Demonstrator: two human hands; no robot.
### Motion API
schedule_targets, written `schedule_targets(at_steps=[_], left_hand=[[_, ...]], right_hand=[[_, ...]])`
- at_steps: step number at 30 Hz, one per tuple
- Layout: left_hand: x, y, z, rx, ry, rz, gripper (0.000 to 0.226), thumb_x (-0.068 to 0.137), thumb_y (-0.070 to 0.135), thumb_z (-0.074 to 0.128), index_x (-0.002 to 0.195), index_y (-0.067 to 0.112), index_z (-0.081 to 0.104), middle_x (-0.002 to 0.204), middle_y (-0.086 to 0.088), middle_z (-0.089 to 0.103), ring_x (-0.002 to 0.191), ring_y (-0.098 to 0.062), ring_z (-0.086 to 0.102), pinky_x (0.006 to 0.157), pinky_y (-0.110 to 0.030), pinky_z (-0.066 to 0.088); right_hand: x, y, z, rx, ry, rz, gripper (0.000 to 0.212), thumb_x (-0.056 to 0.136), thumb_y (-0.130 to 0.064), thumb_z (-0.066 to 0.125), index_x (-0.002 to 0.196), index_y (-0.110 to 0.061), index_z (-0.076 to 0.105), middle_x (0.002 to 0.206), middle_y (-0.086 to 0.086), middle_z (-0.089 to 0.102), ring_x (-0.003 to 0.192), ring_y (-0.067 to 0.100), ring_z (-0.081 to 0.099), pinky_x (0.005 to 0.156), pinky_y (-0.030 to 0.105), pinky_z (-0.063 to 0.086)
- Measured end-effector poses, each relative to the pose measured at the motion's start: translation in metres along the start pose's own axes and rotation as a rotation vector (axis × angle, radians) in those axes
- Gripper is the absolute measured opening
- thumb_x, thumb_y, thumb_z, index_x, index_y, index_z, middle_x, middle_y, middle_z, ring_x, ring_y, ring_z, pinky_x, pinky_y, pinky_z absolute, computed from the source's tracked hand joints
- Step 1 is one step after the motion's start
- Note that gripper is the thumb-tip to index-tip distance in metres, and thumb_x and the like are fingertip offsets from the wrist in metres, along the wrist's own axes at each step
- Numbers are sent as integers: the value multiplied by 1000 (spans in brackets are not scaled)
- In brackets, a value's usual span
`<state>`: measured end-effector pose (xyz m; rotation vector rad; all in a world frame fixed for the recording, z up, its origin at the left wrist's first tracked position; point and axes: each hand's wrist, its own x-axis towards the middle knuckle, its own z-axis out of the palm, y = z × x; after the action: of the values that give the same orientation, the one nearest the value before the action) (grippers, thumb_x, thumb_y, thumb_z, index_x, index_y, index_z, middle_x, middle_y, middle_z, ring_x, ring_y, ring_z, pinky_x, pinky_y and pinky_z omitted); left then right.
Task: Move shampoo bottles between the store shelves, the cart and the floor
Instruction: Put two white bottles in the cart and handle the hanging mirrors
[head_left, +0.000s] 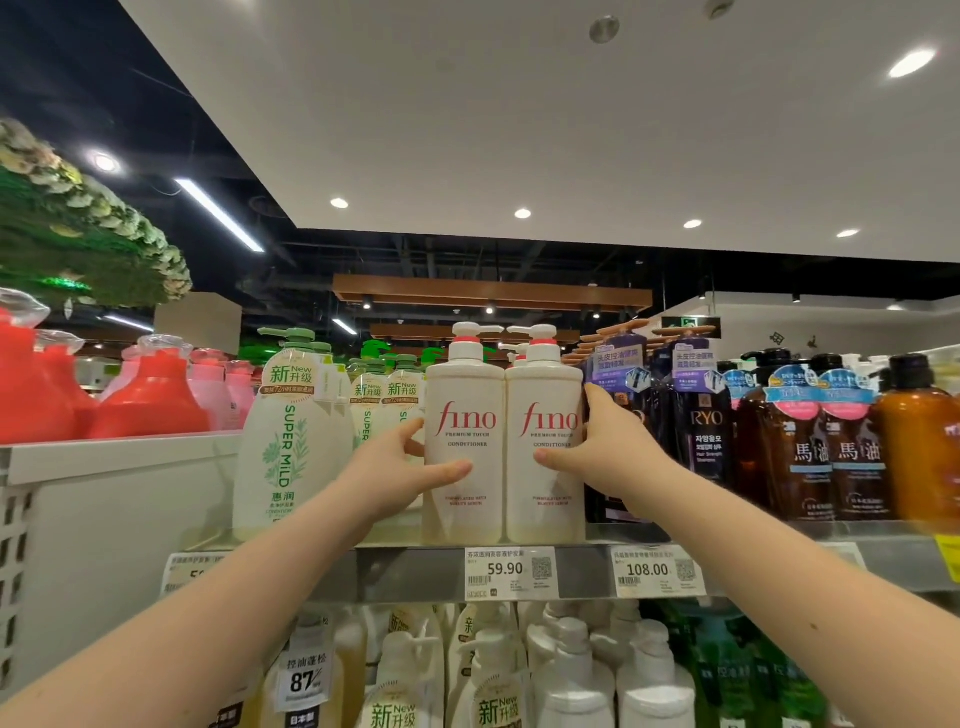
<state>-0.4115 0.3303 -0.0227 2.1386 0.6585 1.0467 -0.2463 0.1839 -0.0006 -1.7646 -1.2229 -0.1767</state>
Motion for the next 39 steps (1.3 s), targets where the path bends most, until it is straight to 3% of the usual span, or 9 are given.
schedule_targets(at_steps=[3,7,10,14,19,25,30,34,39], left_hand=[[-11,4,-8,32,82,7,91,72,43,78,147,25,29,126,1,51,108,-18,53,86,-37,50],[-37,14,-18,120,187,68,74,76,41,74,140,25,41,115,4,56,98,-13,57,74,-28,50],[-64,20,-23,153,212,58,64,76,42,74,133,25,49,106,4,60,93,-16,62,81,-39,56],[-111,21,-26,135,217,-23,42,79,28,75,116,20,59,94,-6,66,82,-24,68,77,-43,58],[-188,6,-40,185,294,-174,21,81,23,73,100,21,64,83,-6,63,63,-17,63,57,-31,52],[-297,-10,-92,294,374,-399,20,82,23,73,99,18,65,75,-4,63,61,-18,64,56,-34,56],[-403,-29,-150,346,470,-596,17,82,23,72,97,19,65,78,-6,65,55,-12,63,49,-24,51],[-490,-53,-200,370,550,-720,14,84,22,70,96,18,64,80,-11,69,57,-13,64,52,-27,52],[-598,-99,-255,353,617,-854,15,83,19,70,95,19,63,71,-4,66,52,-14,61,46,-25,46]], right_hand=[[-12,-4,-10,-26,43,-63,70,80,-23,74,137,-19,34,128,2,55,117,21,55,82,32,52],[-30,-5,-20,-44,78,-144,64,81,-23,73,136,-18,41,127,3,56,109,19,59,82,28,52],[-43,-6,-21,-54,86,-196,54,80,-26,73,128,-18,50,120,2,58,102,18,60,82,28,54],[-68,-10,-12,-6,17,-226,45,80,-31,73,119,-19,55,109,-1,58,97,16,57,85,33,51],[-111,-14,29,166,-216,-242,36,78,-32,75,108,-25,56,101,-5,59,91,13,58,75,30,51],[-171,-60,103,312,-498,-265,30,74,-29,79,99,-19,64,90,-2,64,84,16,62,80,41,55],[-238,-127,178,374,-763,-341,33,74,-31,79,101,-19,63,95,2,66,88,20,65,79,41,56],[-301,-183,244,413,-972,-378,30,75,-29,78,99,-20,62,94,1,65,86,19,65,71,35,58],[-394,-248,333,411,-1163,-395,29,75,-22,79,97,-13,64,91,4,66,80,19,62,77,35,53]])
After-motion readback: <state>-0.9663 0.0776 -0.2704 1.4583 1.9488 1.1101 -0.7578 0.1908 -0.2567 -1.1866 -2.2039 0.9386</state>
